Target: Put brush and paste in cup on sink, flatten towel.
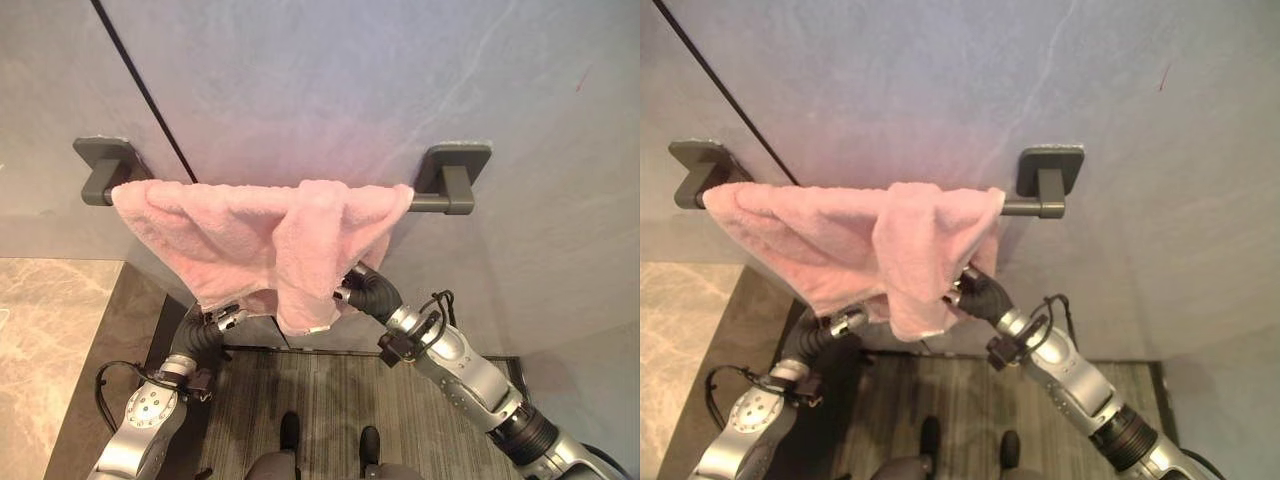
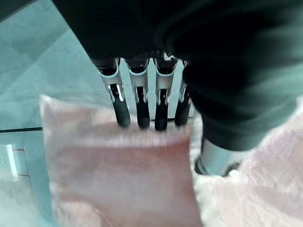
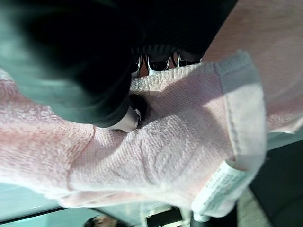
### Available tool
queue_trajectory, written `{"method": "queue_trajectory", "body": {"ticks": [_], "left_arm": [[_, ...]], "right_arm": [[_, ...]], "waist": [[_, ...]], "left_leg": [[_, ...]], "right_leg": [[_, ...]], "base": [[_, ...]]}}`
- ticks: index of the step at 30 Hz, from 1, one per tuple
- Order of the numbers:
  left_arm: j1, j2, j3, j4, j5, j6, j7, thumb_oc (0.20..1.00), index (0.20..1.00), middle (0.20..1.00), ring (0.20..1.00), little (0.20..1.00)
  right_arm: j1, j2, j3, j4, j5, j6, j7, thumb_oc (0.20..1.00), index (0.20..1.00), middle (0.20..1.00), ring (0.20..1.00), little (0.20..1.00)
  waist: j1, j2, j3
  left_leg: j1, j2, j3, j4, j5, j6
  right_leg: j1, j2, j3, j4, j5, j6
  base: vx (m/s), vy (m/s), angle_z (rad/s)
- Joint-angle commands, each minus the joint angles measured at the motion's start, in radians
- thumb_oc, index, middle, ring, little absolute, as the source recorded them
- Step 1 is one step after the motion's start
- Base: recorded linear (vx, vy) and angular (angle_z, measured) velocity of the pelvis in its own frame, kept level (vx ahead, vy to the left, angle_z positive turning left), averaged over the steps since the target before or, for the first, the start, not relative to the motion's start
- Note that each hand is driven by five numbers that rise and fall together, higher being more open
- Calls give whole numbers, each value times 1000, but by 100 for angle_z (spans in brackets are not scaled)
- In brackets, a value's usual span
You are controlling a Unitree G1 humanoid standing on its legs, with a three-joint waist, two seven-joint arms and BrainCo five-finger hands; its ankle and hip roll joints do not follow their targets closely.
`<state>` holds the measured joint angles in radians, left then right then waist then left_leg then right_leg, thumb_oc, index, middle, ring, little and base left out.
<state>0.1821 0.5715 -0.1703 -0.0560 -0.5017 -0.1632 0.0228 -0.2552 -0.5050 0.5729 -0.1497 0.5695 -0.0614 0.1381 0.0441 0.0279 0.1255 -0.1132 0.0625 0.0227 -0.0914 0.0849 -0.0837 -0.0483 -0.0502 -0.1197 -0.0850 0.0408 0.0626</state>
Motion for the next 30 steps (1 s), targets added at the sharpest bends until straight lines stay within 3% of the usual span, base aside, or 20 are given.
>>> {"method": "queue_trajectory", "body": {"ticks": [1,3,4,5,16,22,30], "left_arm": [[-30,37,-4,13,19,-33,-11,200,200,200,200,200],[-27,41,-2,13,27,-32,-17,373,373,373,373,373],[-27,42,-4,17,27,-32,-18,570,570,570,570,570],[-26,42,-5,19,31,-31,-18,1000,1000,1000,1000,1000],[-20,32,-8,28,14,-29,-16,1000,1000,1000,1000,1000],[5,53,-22,-5,-55,-14,-73,1000,1000,1000,1000,1000],[-65,24,-58,56,5,-23,-37,1000,1000,1000,1000,1000]], "right_arm": [[6,37,17,-16,-28,-11,3,200,200,200,200,200],[14,38,20,-3,-40,-7,9,200,200,200,200,200],[15,41,22,3,-43,-5,9,200,200,200,200,200],[17,40,23,11,-47,-5,9,200,200,200,200,200],[26,36,16,24,-60,-8,3,200,200,200,200,200],[43,17,-2,12,-61,-6,16,200,200,200,200,200],[32,31,14,17,-54,-9,11,200,200,200,200,200]], "waist": [[6,-60,-41],[6,-58,-43],[6,-57,-42],[6,-57,-43],[5,-62,-47],[2,-64,-46],[-9,-69,-49]], "left_leg": [[-31,67,15,4,23,-62],[-32,65,15,4,23,-61],[-32,65,16,4,23,-61],[-33,65,16,4,23,-60],[-34,64,16,4,22,-60],[-32,67,19,4,22,-60],[-32,74,22,4,23,-64]], "right_leg": [[-13,-168,22,-2,44,136],[-15,-170,24,-2,45,137],[-16,-171,24,-2,45,138],[-16,-172,24,-2,46,138],[-20,-172,24,-2,47,138],[-20,-170,24,-2,48,138],[-21,-165,26,-2,45,135]], "base": [[0,0,0],[0,0,0],[0,0,0],[0,0,0],[0,0,0],[0,0,0],[0,0,0]]}}
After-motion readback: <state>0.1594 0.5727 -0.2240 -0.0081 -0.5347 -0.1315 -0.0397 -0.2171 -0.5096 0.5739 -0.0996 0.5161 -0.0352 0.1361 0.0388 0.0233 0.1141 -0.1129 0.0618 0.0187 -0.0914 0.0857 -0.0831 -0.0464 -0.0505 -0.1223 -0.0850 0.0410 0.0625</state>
